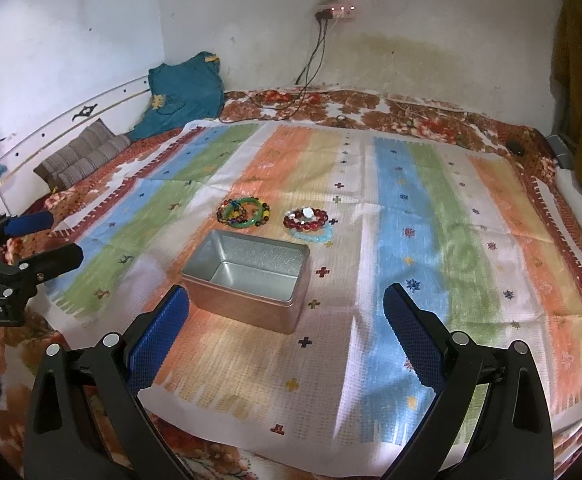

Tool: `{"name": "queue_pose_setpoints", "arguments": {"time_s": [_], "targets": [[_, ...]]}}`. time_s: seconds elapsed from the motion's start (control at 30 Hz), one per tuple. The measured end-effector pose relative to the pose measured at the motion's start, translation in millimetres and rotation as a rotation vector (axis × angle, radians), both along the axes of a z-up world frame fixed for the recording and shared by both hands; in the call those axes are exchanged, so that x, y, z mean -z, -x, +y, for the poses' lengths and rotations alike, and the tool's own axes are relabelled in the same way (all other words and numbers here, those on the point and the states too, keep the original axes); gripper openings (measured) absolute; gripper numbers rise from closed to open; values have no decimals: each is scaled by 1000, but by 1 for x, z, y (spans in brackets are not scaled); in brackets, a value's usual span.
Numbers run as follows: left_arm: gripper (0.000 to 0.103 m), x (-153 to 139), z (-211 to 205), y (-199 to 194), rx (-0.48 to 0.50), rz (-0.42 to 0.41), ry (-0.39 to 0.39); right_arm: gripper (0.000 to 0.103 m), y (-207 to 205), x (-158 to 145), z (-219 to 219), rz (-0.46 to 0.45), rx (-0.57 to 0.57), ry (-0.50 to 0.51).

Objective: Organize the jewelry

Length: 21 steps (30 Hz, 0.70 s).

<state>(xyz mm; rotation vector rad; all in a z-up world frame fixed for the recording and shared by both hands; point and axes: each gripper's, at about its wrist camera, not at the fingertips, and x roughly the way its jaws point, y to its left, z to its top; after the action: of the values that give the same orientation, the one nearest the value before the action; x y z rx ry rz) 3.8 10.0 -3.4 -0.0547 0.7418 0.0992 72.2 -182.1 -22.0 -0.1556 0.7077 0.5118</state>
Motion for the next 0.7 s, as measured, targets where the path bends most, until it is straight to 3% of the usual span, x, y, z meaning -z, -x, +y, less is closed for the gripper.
{"name": "queue_pose_setpoints", "arguments": {"time_s": [0.7], "targets": [[97,5,1,-14,-24,47,-16,99,-14,-1,16,37,-11,38]]}}
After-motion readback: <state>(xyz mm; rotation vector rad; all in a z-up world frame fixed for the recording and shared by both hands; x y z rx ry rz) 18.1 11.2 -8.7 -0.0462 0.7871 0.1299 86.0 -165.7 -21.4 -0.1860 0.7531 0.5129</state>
